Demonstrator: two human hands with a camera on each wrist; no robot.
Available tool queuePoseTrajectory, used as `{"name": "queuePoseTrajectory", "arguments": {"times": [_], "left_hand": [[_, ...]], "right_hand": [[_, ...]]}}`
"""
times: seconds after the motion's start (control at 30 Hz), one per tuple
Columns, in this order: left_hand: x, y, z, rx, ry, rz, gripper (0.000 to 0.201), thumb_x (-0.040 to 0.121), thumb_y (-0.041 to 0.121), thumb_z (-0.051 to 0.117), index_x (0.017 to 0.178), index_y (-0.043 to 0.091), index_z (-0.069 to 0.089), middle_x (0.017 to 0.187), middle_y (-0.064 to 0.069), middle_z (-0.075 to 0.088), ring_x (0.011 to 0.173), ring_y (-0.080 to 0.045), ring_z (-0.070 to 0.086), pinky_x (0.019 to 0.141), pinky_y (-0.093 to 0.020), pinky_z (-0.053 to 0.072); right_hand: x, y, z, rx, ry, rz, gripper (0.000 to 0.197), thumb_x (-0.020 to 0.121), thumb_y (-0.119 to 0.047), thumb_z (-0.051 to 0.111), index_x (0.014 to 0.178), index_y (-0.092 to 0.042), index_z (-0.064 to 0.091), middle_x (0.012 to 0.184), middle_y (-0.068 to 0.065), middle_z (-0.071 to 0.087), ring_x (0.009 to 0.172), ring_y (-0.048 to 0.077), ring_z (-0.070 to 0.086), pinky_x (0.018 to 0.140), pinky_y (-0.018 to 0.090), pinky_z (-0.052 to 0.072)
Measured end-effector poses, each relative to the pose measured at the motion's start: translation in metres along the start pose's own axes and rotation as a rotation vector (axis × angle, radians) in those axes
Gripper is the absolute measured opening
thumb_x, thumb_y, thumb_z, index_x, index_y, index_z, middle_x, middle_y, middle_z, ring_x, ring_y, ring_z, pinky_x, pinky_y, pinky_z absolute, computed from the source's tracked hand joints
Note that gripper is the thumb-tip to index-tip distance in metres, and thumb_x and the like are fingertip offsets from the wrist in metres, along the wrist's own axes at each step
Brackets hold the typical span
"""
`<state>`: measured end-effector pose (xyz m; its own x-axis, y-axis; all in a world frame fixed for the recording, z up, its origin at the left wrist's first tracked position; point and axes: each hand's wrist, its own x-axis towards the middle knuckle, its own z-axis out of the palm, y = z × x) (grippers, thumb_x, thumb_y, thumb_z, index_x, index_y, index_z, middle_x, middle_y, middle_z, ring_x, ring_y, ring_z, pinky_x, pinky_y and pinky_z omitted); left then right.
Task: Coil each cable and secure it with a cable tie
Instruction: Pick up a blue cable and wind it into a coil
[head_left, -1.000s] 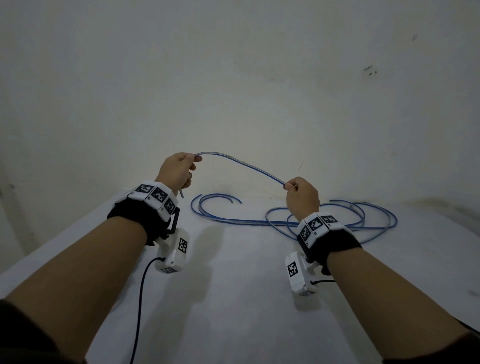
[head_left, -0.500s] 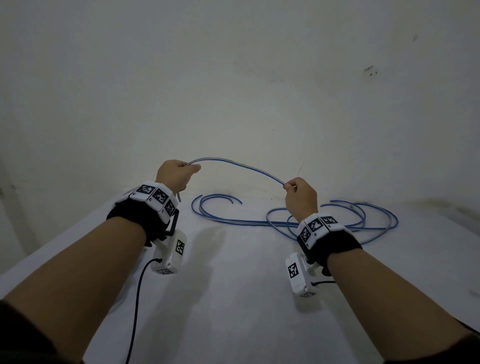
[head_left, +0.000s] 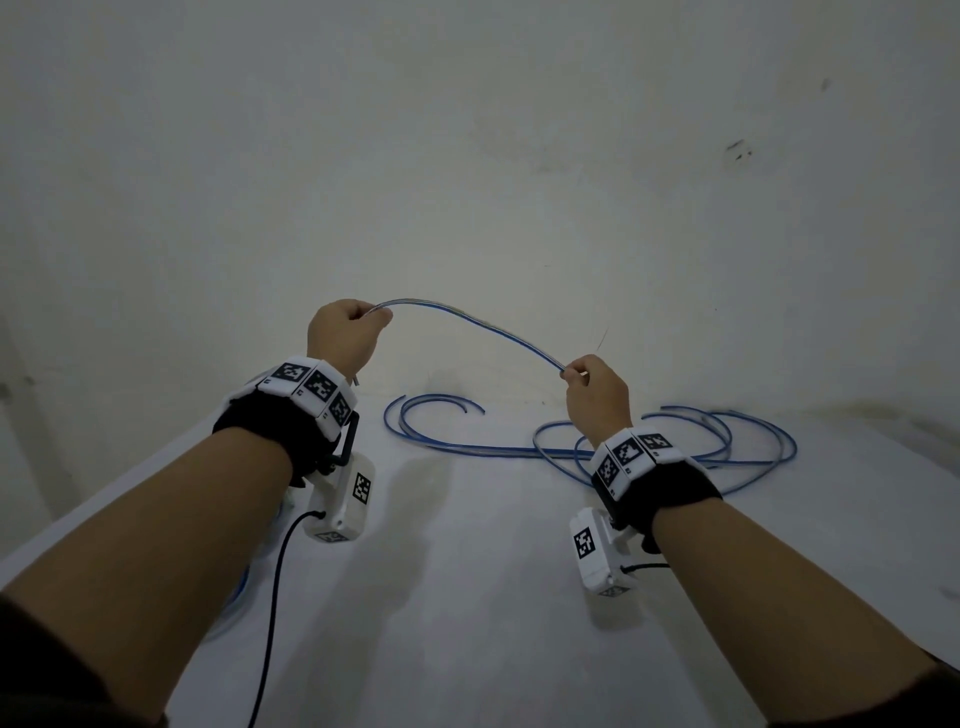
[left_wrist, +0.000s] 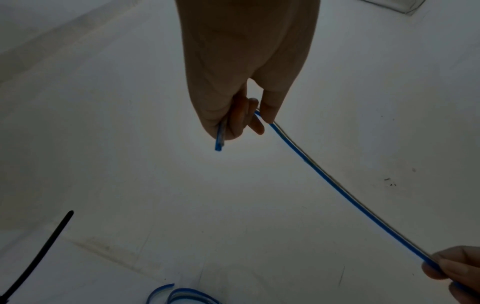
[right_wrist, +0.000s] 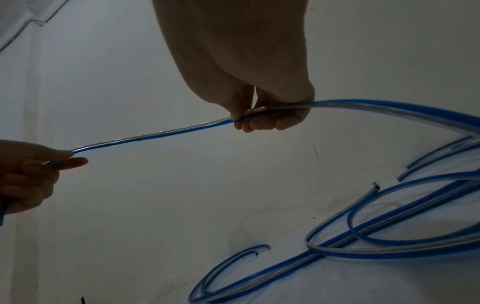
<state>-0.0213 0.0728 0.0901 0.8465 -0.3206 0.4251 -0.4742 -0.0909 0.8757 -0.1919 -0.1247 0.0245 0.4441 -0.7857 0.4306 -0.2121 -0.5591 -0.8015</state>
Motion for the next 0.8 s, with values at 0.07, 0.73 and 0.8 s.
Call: {"name": "queuePoseTrajectory", "arguments": {"times": [0.07,0.73,0.8], "left_hand": [[0.0,0.003,-0.001,-0.047,-0.006,-0.012,0.018,0.086,0.026,0.062,0.075,0.012,0.063,0.06,0.002,0.047,0.056,-0.013,0.041,0.064,-0.027,0.038],[-0.005,0.007,0.006,-0.173,-0.083,-0.151,0.028,0.099,0.028,0.035,0.087,0.009,0.053,0.057,0.0,0.035,0.041,-0.012,0.028,0.039,-0.02,0.024],[-0.003,0.008,0.007,-0.214,-0.074,-0.192,0.035,0.098,0.027,0.032,0.077,0.01,0.053,0.054,0.0,0.032,0.036,-0.01,0.026,0.039,-0.019,0.023]], "right_hand": [[0.0,-0.001,0.002,-0.005,-0.012,0.004,0.019,0.096,-0.011,0.042,0.095,-0.008,0.06,0.08,0.005,0.054,0.075,0.024,0.049,0.071,0.035,0.043],[-0.004,-0.023,-0.002,-0.343,-0.231,-0.244,0.026,0.097,-0.029,0.038,0.113,-0.014,0.051,0.062,-0.01,0.045,0.087,0.025,0.052,0.094,0.039,0.029],[-0.002,-0.025,-0.002,-0.363,-0.209,-0.269,0.025,0.096,-0.03,0.043,0.112,-0.012,0.051,0.062,-0.011,0.043,0.084,0.024,0.051,0.092,0.039,0.032]]}}
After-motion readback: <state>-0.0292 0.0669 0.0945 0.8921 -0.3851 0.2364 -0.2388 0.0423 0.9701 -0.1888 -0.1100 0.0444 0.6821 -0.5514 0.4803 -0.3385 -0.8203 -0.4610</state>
